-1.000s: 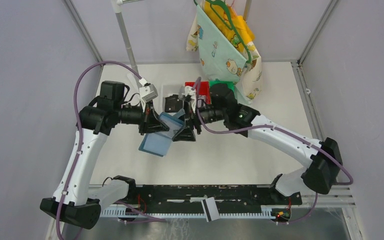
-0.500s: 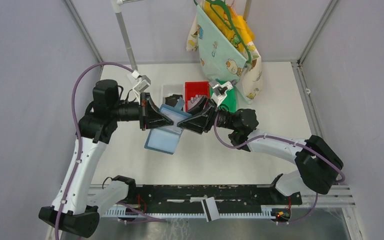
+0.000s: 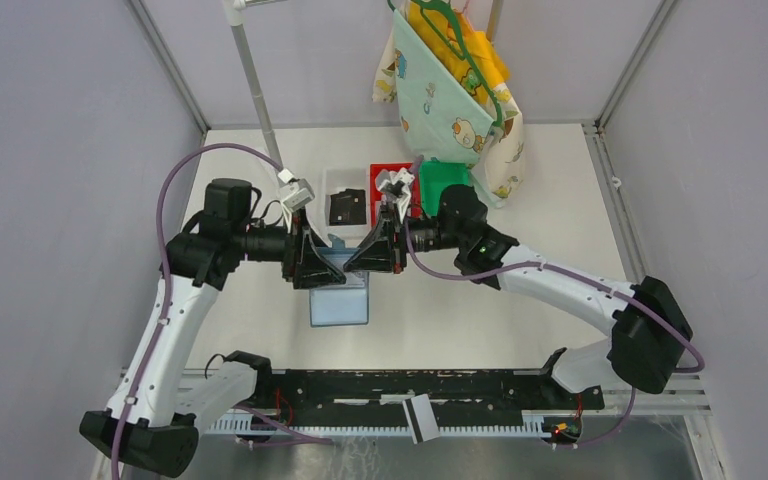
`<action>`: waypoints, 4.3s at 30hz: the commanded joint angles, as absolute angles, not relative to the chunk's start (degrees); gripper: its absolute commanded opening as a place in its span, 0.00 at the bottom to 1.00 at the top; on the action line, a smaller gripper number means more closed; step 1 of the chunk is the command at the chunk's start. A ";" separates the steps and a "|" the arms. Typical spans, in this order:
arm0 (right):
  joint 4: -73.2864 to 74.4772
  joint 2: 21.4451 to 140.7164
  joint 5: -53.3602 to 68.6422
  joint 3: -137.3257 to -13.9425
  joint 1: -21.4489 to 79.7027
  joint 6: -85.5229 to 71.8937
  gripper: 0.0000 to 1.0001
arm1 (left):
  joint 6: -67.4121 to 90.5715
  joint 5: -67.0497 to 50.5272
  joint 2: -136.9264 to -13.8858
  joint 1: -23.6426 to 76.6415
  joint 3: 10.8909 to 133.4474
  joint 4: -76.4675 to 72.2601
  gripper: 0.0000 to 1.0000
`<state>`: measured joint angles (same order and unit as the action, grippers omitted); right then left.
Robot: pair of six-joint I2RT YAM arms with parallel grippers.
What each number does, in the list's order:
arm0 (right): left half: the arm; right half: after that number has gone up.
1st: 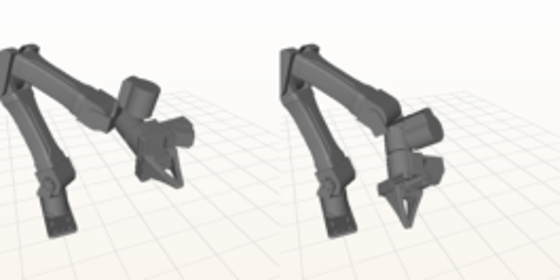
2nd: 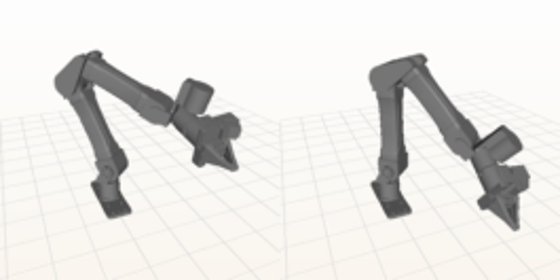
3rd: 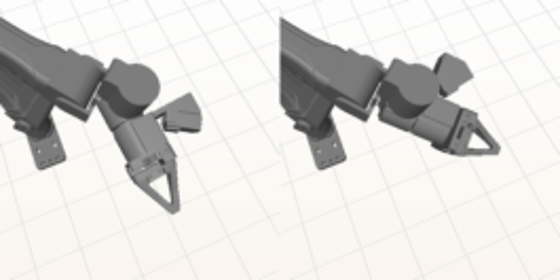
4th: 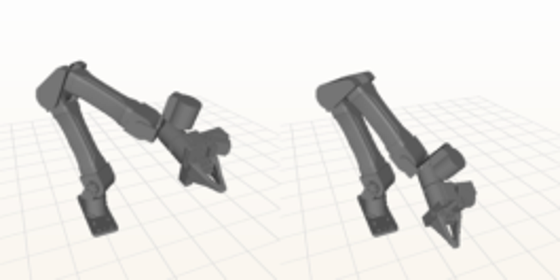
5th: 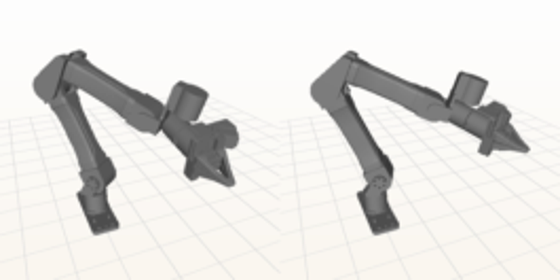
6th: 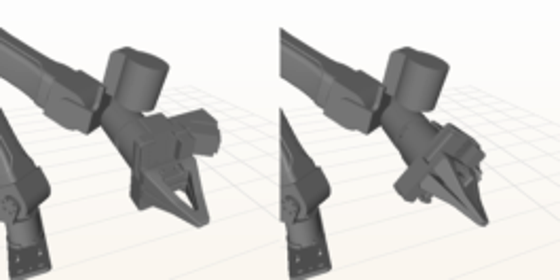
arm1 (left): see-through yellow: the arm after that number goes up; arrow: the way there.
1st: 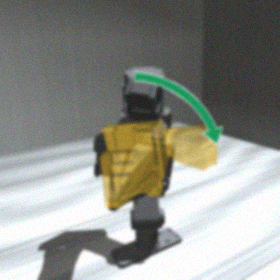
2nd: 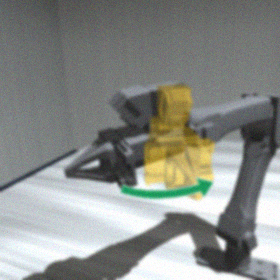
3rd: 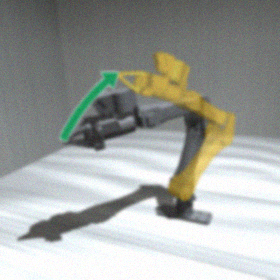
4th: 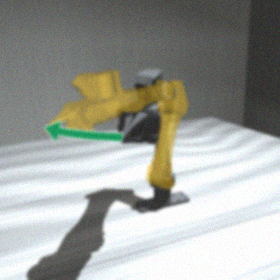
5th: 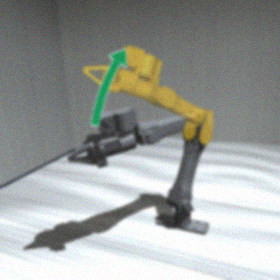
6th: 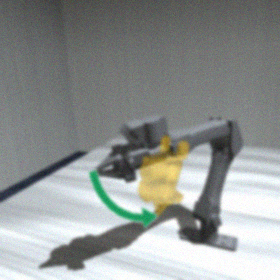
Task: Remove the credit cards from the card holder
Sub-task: Remove the credit card from the card holder.
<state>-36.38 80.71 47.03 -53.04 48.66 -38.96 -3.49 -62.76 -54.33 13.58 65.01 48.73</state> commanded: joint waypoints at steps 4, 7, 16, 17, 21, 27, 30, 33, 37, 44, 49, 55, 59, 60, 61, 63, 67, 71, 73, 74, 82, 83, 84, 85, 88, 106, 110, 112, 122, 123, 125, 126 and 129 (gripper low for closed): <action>8.92 81.73 50.73 -69.07 48.96 -7.37 0.00 | -29.37 -62.84 -58.86 13.47 70.14 69.43 0.62; 11.84 82.17 50.62 -70.91 49.00 -5.59 0.00 | -30.32 -63.42 -59.54 13.45 70.27 70.39 0.57; 17.80 84.87 50.01 -77.61 49.89 -1.78 0.00 | -30.59 -64.43 -60.91 13.45 69.76 70.75 0.49; 17.96 85.22 50.08 -78.32 50.04 -1.71 0.00 | -30.83 -64.49 -60.93 13.47 69.25 70.75 0.49; 19.54 86.60 50.45 -81.46 50.84 -0.91 0.00 | -31.29 -64.01 -61.02 13.46 68.56 70.23 0.50; 21.79 88.36 50.77 -84.64 51.81 -0.46 0.00 | -29.92 -65.43 -61.71 13.42 69.24 68.22 0.37; 21.98 88.97 50.85 -85.30 52.03 1.24 0.00 | -27.88 -66.15 -61.35 13.45 68.49 65.56 0.21; 19.60 89.26 51.23 -85.01 52.03 0.10 0.11 | -25.14 -65.93 -60.10 13.47 66.80 61.74 0.09; 15.43 89.28 50.71 -84.98 52.03 -4.11 0.29 | -18.10 -63.83 -58.41 13.45 64.59 54.41 0.02; 11.84 87.47 42.66 -84.38 49.21 -10.07 0.64 | -8.28 -59.90 -57.50 13.31 63.62 47.16 0.02; 3.01 82.27 38.80 -77.02 43.93 -19.51 0.69 | -2.16 -59.49 -59.75 11.24 64.42 44.80 0.02; -8.43 74.83 34.93 -66.59 42.49 -28.49 0.72 | 1.03 -61.95 -61.96 3.61 64.95 44.32 0.02; -21.18 70.90 35.20 -57.12 43.38 -38.44 0.73 | 1.93 -64.95 -62.63 -3.12 64.52 44.28 0.02; -24.50 70.24 34.87 -54.65 43.99 -40.80 0.74 | 2.05 -65.76 -62.71 -4.05 64.51 44.23 0.02; -27.44 69.97 34.76 -52.83 44.68 -43.25 0.74 | 2.25 -66.40 -62.81 -4.53 64.59 44.26 0.02; -34.11 70.74 35.14 -49.87 45.87 -47.61 0.74 | 2.89 -68.02 -63.04 -4.96 64.75 43.93 0.02; -48.35 74.21 36.51 -45.46 47.40 -57.08 0.73 | 3.50 -69.48 -62.58 -5.05 64.95 42.79 0.02; -58.33 78.05 36.83 -43.12 48.07 -63.69 0.71 | 3.63 -71.41 -62.00 -5.09 65.46 42.63 0.02; -61.72 79.63 36.87 -42.64 48.14 -65.98 0.70 | 3.54 -72.08 -61.36 -5.07 65.48 42.62 0.02; -62.24 80.41 36.83 -42.78 48.16 -66.44 0.70 | 3.51 -72.64 -61.01 -5.09 65.36 42.63 0.02; -64.04 85.37 35.43 -45.83 48.60 -67.51 0.67 | 3.70 -77.26 -59.65 -5.01 65.35 43.03 0.02; -64.51 85.90 35.05 -45.97 48.60 -67.89 0.66 | 3.69 -77.86 -59.60 -5.00 65.45 43.39 0.02; -65.21 86.26 34.60 -46.10 48.60 -68.06 0.65 | 3.74 -78.41 -59.52 -4.99 65.54 43.66 0.02; -65.30 86.71 34.25 -46.33 48.68 -68.28 0.65 | 3.61 -79.00 -59.43 -5.00 65.68 43.98 0.02; -65.29 87.86 33.09 -47.42 49.11 -67.95 0.63 | 2.72 -80.28 -59.09 -4.99 65.91 45.50 0.02; -77.01 93.67 31.88 -51.34 50.16 -74.58 0.29 | -35.00 -86.29 -68.78 -5.00 74.80 83.92 0.06; -78.43 93.29 32.08 -51.66 50.18 -75.24 0.27 | -37.19 -83.63 -68.47 -5.00 75.07 83.89 0.07; -77.59 93.03 32.10 -51.92 50.10 -74.69 0.28 | -36.80 -82.08 -68.27 -5.01 75.30 83.85 0.09; -76.96 92.33 32.21 -49.89 50.27 -72.99 0.00 | -31.23 -80.76 -66.88 -5.01 77.54 80.35 0.25; -76.49 91.91 32.09 -49.40 50.31 -72.44 0.00 | -30.79 -81.01 -66.82 -5.05 77.82 79.96 0.28; -75.37 91.21 32.08 -48.88 50.51 -71.31 0.00 | -29.75 -81.92 -66.71 -5.06 77.72 79.29 0.35; -75.16 91.01 32.00 -48.79 50.60 -71.07 0.00 | -29.71 -82.44 -66.64 -5.02 77.56 79.28 0.37; -74.91 90.94 32.03 -48.77 50.80 -70.40 0.00 | -29.88 -83.56 -66.48 -5.02 77.21 79.30 0.37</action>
<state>-70.65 93.47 32.62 -48.62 50.43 -72.07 -31.51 -81.01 -67.72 -5.32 75.59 80.31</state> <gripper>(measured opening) 0.009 0.371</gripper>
